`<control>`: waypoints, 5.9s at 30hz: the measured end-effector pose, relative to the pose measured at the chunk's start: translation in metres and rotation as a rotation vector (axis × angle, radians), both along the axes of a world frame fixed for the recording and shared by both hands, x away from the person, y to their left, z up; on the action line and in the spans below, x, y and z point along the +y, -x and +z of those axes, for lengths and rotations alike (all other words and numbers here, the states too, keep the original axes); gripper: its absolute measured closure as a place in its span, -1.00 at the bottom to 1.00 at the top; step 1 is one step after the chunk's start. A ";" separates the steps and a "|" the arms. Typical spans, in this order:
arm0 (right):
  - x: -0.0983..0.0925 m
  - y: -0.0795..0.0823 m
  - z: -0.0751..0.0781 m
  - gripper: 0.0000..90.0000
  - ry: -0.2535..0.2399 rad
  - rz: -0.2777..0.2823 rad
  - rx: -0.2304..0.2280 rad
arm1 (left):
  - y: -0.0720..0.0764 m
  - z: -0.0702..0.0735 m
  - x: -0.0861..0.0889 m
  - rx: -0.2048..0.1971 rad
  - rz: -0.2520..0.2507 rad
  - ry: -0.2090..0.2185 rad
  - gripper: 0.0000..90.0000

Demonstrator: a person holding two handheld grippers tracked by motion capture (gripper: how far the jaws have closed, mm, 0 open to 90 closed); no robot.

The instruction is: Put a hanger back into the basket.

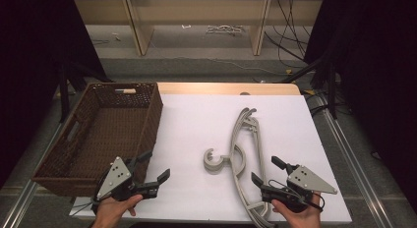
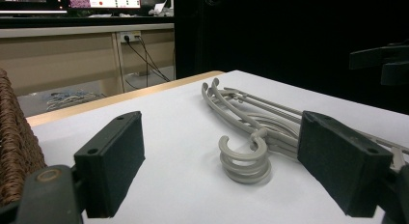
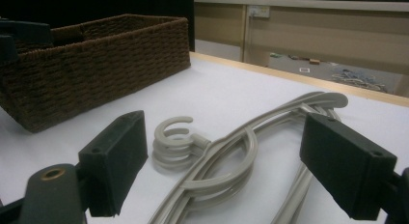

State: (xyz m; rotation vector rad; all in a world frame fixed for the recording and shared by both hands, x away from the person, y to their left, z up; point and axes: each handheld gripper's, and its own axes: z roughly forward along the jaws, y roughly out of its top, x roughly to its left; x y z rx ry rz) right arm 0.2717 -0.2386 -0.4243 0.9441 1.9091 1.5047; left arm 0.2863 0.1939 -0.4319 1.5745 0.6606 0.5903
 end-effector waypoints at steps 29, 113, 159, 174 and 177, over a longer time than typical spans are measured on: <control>0.044 -0.019 0.017 -0.31 0.332 0.060 0.251 | -0.001 0.000 0.000 0.001 0.000 -0.018 -0.63; 0.005 -0.039 0.016 0.76 0.652 0.091 0.662 | -0.001 -0.001 0.003 0.051 -0.003 0.015 -0.61; -0.010 -0.030 0.062 0.83 0.433 0.175 0.418 | -0.005 -0.002 -0.017 0.061 -0.055 -0.039 -0.61; 0.029 -0.024 0.053 0.83 0.467 0.395 0.431 | -0.033 0.001 -0.090 -0.039 -0.254 -0.337 -0.56; 0.033 -0.021 0.053 0.83 0.468 0.415 0.432 | -0.044 -0.001 -0.097 -0.048 -0.279 -0.376 -0.58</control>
